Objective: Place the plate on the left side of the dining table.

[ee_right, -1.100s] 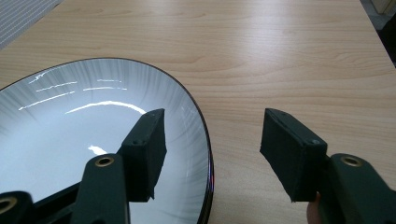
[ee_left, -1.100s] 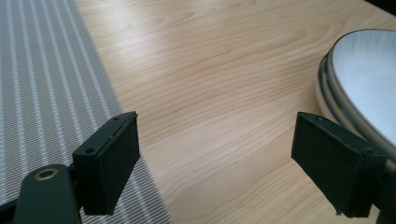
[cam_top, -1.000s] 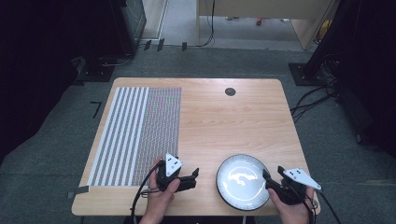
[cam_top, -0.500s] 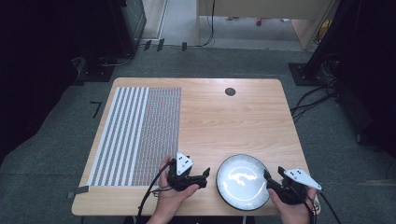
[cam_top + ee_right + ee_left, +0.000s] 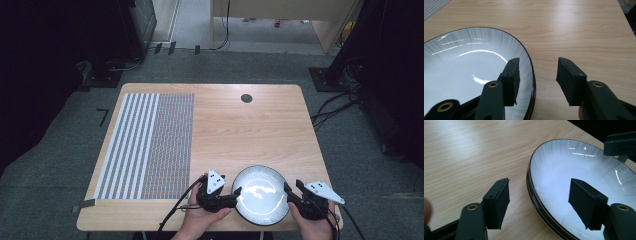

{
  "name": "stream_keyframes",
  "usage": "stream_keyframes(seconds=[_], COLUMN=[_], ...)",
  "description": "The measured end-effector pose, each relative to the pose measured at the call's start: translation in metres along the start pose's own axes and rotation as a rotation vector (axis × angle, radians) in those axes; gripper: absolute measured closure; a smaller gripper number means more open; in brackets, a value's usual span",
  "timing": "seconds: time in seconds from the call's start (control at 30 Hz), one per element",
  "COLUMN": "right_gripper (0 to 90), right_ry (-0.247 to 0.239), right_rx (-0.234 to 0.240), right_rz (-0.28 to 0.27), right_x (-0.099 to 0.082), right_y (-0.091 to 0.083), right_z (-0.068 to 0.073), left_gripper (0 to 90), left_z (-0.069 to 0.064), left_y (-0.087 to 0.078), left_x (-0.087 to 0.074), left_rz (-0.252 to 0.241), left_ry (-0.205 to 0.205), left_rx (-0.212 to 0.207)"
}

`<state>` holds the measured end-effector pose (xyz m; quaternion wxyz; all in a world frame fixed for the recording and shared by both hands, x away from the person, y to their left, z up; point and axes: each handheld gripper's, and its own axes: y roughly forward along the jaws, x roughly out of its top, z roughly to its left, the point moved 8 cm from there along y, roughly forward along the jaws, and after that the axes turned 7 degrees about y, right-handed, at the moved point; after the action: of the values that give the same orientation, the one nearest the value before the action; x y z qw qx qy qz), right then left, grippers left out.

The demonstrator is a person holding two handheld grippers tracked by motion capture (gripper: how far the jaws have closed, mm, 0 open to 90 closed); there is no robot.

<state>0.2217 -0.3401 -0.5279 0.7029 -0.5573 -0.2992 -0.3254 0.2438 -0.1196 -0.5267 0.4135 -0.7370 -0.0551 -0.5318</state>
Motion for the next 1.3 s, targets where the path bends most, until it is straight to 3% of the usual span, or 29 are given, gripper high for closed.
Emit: stream_keyframes(seconds=[0.23,0.5,0.93,1.17,1.23,1.3], right_gripper=[61.8,74.2,79.8,83.1,84.1,84.2], right_ry=[0.003,0.010,0.019,0.076,0.128,0.137], right_rx=[0.009,0.015,0.069,0.093,0.118,0.122], right_rz=[0.006,0.023,0.048,0.058,0.056,0.058], right_x=[-0.002,-0.006,-0.009,-0.010,-0.009,-0.008], right_y=[-0.002,0.000,0.003,0.003,0.002,0.002], right_z=[0.000,0.000,0.000,-0.001,-0.003,-0.004], left_gripper=[52.2,57.5,67.1,68.3,68.4,68.4], left_z=[-0.005,-0.004,-0.004,-0.003,-0.003,-0.003], left_y=[0.003,0.005,0.007,0.007,0.007,0.007], left_x=[-0.005,-0.012,-0.014,-0.014,-0.014,-0.014], left_rz=[0.025,0.051,0.048,0.044,0.043,0.043], left_ry=[-0.025,-0.018,-0.018,-0.026,-0.029,-0.029], left_rx=[-0.027,-0.031,-0.036,-0.051,-0.053,-0.053])
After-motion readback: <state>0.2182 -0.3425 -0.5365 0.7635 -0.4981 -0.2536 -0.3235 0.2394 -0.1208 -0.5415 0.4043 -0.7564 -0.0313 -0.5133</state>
